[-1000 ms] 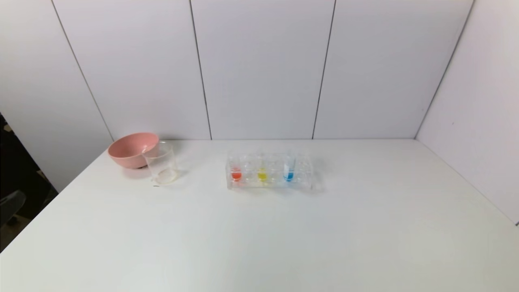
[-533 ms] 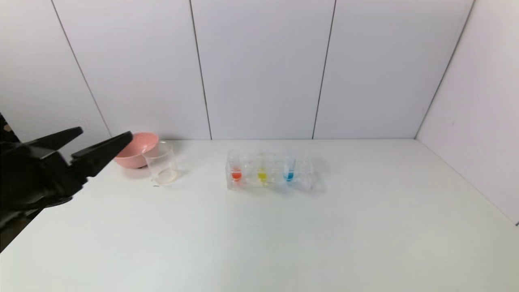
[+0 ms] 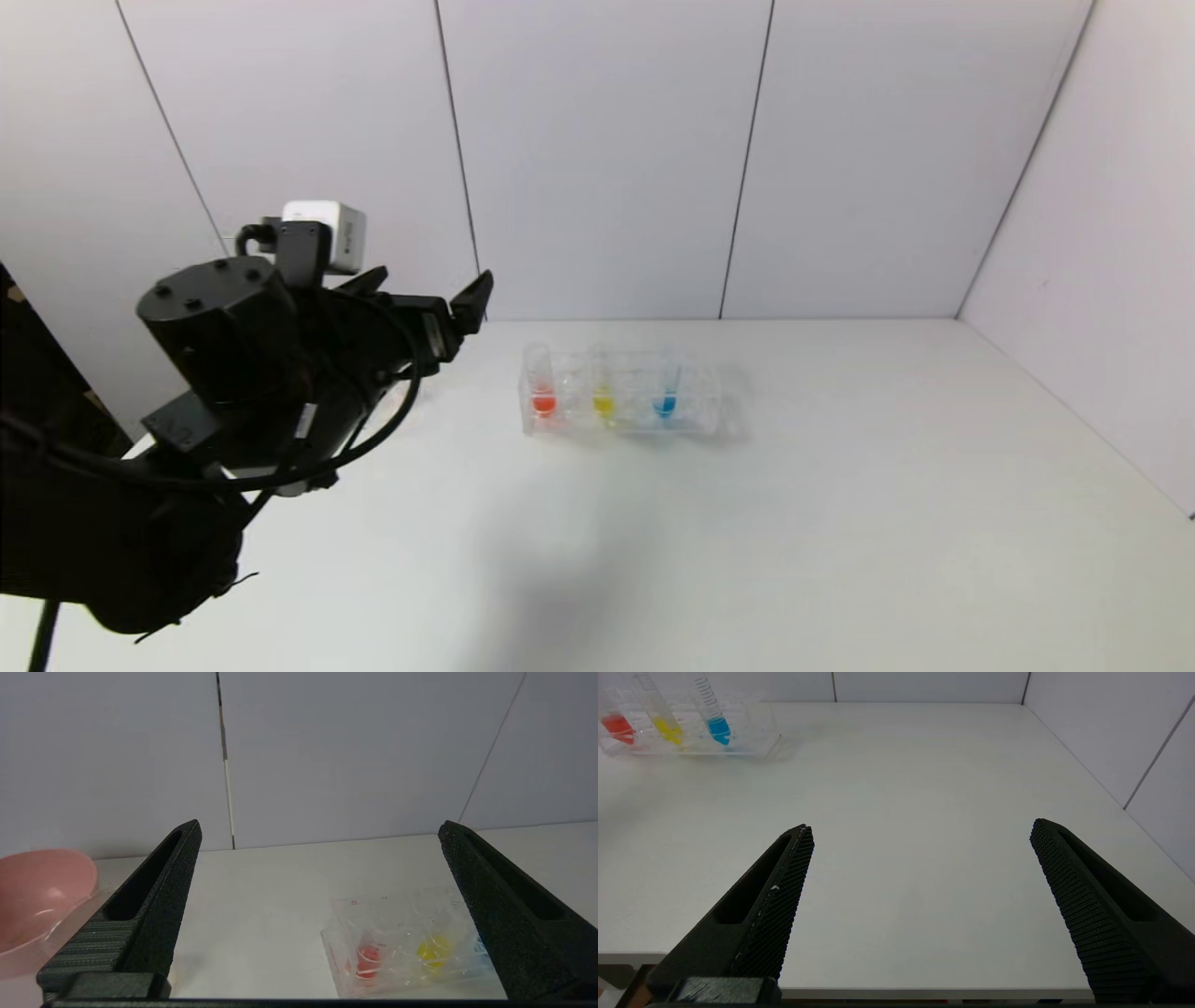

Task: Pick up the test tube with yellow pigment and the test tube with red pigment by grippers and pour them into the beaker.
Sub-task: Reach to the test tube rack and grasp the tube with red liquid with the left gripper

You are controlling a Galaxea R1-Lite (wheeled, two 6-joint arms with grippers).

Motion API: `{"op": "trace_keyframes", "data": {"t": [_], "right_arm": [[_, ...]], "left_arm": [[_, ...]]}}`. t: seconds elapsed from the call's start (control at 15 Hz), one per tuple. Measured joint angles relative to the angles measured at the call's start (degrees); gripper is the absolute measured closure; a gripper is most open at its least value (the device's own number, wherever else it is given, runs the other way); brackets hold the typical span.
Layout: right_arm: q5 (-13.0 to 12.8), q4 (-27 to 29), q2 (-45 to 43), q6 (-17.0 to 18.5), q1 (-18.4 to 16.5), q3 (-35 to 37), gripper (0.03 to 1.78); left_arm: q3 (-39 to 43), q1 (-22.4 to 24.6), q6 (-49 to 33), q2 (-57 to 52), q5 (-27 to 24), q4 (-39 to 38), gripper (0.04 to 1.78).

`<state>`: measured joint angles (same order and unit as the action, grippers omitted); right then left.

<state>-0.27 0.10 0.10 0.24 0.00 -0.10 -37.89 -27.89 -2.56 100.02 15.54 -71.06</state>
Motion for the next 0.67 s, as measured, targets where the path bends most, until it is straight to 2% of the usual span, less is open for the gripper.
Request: {"op": "trace_keyframes", "data": {"t": [0.27,0.67], "right_arm": [[0.0,0.0,0.0,0.0,0.0,0.0,0.11],[0.0,0.0,0.0,0.0,0.0,0.0,0.11]], "left_arm": [[-5.2,-3.2,0.1,7.4,2.6,-0.4,0.05],[-8.6,-5.2,-0.5,13.8,5.0,-0.7,0.05]]}}
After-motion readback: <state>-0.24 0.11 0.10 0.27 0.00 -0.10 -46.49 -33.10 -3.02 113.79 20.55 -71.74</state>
